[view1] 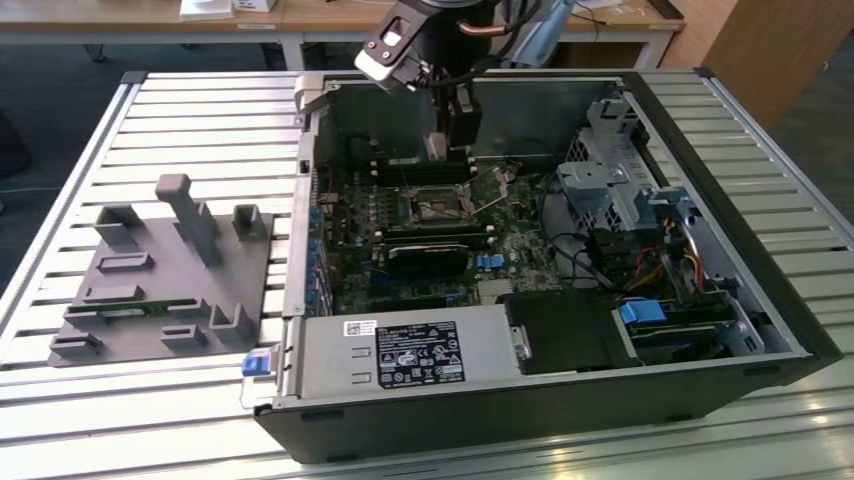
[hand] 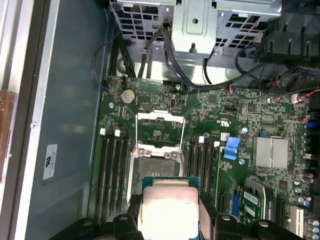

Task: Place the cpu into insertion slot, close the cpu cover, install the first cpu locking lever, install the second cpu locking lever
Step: 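Place the cpu into insertion slot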

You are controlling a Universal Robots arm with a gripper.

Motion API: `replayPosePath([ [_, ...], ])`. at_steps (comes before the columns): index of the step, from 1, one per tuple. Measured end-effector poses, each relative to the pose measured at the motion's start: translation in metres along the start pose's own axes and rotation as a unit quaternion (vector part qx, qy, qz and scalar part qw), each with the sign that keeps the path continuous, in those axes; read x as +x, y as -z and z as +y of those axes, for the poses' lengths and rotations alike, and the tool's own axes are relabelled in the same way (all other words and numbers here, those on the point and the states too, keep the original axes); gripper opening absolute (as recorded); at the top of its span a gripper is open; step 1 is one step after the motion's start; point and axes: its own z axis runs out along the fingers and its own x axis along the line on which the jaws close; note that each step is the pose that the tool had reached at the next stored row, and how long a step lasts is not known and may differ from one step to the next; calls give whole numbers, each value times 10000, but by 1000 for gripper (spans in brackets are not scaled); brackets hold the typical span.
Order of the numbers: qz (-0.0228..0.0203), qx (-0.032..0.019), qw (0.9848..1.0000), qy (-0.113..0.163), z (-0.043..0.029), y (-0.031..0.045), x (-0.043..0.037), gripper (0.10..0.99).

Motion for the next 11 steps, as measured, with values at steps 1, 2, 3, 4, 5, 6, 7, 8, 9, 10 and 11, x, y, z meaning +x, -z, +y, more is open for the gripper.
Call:
replayPosePath([
  [1,0,0,10000,-4,-1,-17,0,537],
  [2,0,0,10000,-5,-2,-31,0,537],
  [3,-1,0,10000,-5,-2,-42,-1,537],
  [4,-1,0,10000,-5,-3,-52,-1,537],
  [5,-1,0,10000,-5,-4,-62,-1,537],
  [6,-1,0,10000,-5,-5,-71,-1,537],
  [7,-1,0,10000,-5,-5,-81,-1,537],
  [8,-1,0,10000,-5,-6,-89,-1,537],
  [9,-1,0,10000,-5,-7,-98,-2,537],
  [10,-1,0,10000,-5,-8,-106,-2,537],
  [11,-1,0,10000,-5,-8,-114,-2,537],
])
